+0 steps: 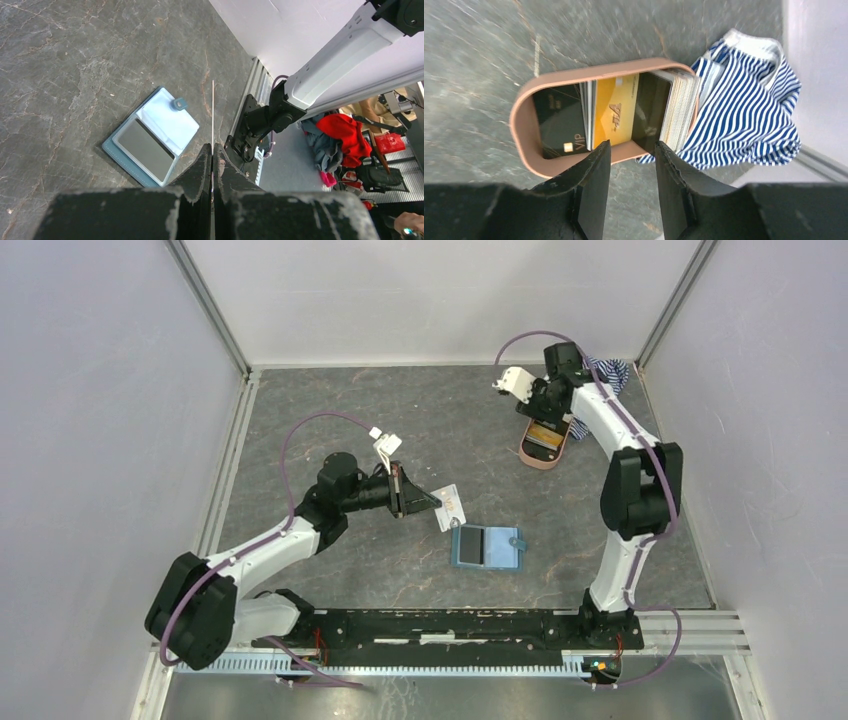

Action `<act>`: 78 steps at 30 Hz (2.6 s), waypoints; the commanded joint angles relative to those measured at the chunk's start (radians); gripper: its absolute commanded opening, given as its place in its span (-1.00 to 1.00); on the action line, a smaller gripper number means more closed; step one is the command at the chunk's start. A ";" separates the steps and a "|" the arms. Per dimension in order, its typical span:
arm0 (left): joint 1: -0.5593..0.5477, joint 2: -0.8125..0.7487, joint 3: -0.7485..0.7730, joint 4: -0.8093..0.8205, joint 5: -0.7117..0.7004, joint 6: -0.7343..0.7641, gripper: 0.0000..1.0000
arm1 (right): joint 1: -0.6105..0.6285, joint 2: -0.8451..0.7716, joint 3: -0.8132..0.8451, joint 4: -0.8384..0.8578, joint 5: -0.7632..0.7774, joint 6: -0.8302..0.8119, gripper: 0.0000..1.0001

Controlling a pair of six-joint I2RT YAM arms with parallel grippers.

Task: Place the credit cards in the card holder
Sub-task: Place the credit card in the storage box, then insert the credit card into the card holder.

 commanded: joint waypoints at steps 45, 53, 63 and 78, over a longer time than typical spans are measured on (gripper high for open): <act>-0.286 0.182 0.077 0.412 -0.182 -0.118 -0.96 | -0.066 -0.824 -0.934 0.239 -1.492 0.490 -0.16; -0.299 0.212 0.100 0.370 -0.172 -0.082 -0.95 | -0.021 -0.825 -0.959 0.314 -1.491 0.570 -0.36; -0.299 0.226 0.158 0.248 -0.128 -0.006 -0.95 | -0.015 -0.824 -0.966 0.344 -1.491 0.609 -0.57; -0.299 0.176 0.221 0.046 -0.263 0.067 0.86 | -0.010 -0.940 -1.152 0.796 -1.382 1.001 -1.00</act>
